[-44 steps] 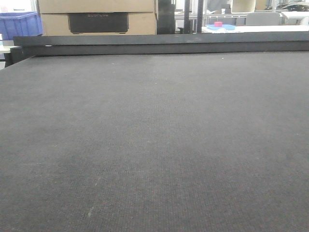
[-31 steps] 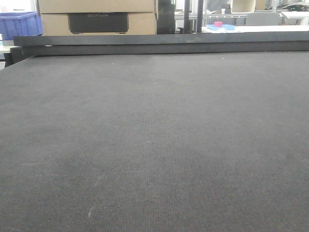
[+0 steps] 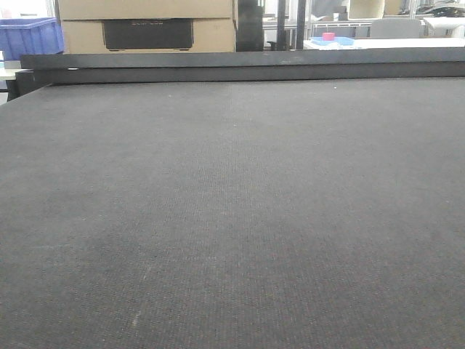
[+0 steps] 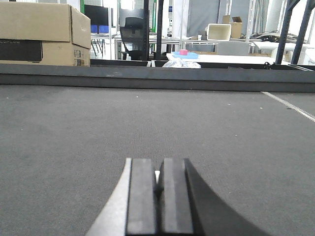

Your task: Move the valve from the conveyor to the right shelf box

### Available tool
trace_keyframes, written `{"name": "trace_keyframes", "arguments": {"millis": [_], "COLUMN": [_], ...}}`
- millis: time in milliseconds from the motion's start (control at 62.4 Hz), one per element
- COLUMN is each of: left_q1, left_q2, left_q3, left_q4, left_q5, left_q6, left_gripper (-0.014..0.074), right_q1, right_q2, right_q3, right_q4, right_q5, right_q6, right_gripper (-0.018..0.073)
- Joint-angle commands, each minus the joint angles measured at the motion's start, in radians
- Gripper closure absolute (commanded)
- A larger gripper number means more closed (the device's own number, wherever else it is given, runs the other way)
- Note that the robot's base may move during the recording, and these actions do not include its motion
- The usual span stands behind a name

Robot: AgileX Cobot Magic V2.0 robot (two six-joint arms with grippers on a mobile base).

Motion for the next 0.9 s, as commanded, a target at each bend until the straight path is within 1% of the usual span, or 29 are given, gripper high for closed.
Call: {"name": "trace_keyframes", "arguments": {"millis": [0,48,96,144,192,256,320,400,497,529,737,801,881], "left_q1": [-0.001,-0.001,-0.001,-0.001,-0.001,-0.001,-0.001,-0.001,-0.001,-0.001,-0.001,-0.001,-0.001], "left_q2": [-0.005,-0.005,-0.005,-0.005,-0.005,-0.005,0.007,0.056,0.146,0.180,0.518,0.611,0.743], "left_q3": [-0.003,-0.003,-0.003,-0.003,-0.027,-0.085,-0.156,-0.252,-0.370,-0.400,-0.636,-0.700,-0.803], "left_q4": [0.001,0.001,-0.002,-0.049,-0.097,-0.126,-0.123,-0.085,-0.019,-0.009,-0.013,-0.018,-0.018], "left_q5": [-0.046,-0.053,-0.052,-0.046,-0.013,0.070,0.160,0.253,0.323,0.337,0.446,0.471,0.542], "left_q6": [-0.004,-0.004,-0.004,-0.004,-0.004,-0.004,-0.004,-0.004,-0.004,-0.004,-0.004,-0.004,-0.004], "left_gripper": [0.0707,0.0707,0.0707,0.0707,0.0707,0.0707,0.0707,0.0707,0.0707,0.0707,0.0707,0.0707,0.0707], "right_q1": [-0.003,-0.003,-0.003,-0.003,-0.003,-0.003,-0.003,-0.003,-0.003,-0.003,-0.003,-0.003,-0.003], "right_q2": [-0.004,-0.004,-0.004,-0.004,-0.004,-0.004,-0.004,0.024,0.107,0.145,0.435,0.529,0.643], "right_q3": [-0.001,-0.001,-0.001,-0.001,-0.001,-0.049,-0.124,-0.217,-0.316,-0.353,-0.559,-0.637,-0.720], "right_q4": [-0.004,-0.004,-0.004,-0.004,-0.004,-0.004,-0.004,-0.004,-0.004,-0.004,-0.004,-0.004,-0.004], "right_q5": [-0.025,-0.032,-0.073,-0.096,-0.068,0.012,0.092,0.174,0.283,0.322,0.508,0.582,0.687], "right_q6": [-0.001,-0.001,-0.001,-0.001,-0.001,-0.001,-0.001,-0.001,-0.001,-0.001,-0.001,-0.001,-0.001], "right_gripper": [0.0722,0.0722,0.0722,0.0722,0.0722,0.0722,0.0722,0.0722,0.0722,0.0722,0.0722,0.0722,0.0722]}}
